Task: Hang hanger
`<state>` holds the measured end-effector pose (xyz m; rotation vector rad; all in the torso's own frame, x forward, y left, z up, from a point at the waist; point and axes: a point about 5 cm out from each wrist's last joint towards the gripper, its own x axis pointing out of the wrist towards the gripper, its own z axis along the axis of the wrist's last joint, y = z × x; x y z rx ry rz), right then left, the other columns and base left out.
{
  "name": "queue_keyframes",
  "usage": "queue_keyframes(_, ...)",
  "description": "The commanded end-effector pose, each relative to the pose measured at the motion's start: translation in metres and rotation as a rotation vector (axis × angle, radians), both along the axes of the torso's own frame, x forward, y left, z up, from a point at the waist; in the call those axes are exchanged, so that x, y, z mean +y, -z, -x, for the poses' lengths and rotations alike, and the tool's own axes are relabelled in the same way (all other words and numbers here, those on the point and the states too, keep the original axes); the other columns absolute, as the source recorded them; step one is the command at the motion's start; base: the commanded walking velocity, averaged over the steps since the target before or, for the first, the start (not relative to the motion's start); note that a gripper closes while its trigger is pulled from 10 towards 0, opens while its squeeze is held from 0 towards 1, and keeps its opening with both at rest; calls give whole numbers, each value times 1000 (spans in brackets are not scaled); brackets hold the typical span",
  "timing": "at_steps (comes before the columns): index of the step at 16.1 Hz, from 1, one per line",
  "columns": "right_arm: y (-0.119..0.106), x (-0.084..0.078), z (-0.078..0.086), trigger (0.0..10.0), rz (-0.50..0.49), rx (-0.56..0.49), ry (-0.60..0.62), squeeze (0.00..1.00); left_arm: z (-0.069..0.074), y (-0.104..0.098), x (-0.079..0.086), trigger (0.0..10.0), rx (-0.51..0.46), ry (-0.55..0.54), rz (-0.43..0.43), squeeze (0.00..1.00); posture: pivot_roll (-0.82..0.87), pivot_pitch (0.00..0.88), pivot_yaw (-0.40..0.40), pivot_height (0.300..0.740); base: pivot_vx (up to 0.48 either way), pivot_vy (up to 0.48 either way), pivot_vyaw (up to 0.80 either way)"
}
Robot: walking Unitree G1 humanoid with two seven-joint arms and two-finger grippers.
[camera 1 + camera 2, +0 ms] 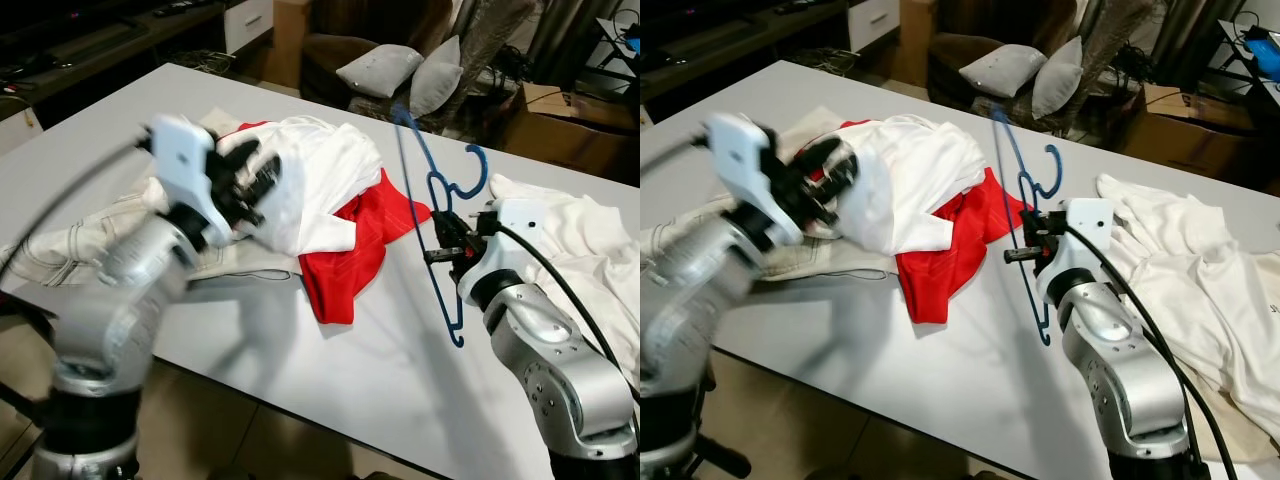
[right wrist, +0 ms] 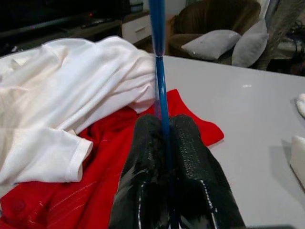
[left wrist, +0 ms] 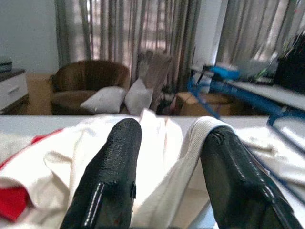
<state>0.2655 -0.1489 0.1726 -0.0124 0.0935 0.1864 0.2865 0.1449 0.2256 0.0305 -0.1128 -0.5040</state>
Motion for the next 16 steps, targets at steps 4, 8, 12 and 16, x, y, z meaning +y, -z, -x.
queue_keyframes(4,0,-2,4,10000,22,8,24,0,8,7,16,10000,56,54,-265,0,54,0,-66,740,0,0,-455)
queue_keyframes(8,0,-1,3,10000,29,16,4,0,40,12,48,10000,200,355,-505,1000,66,0,-73,740,0,0,-527)
queue_keyframes(12,2,1,3,10000,22,18,-10,0,50,7,70,10000,280,387,-473,1000,74,0,-74,740,0,0,-800)
queue_keyframes(16,2,1,3,10000,17,18,-13,0,48,-42,89,10000,63,378,-142,1000,82,0,-75,740,0,0,-800)
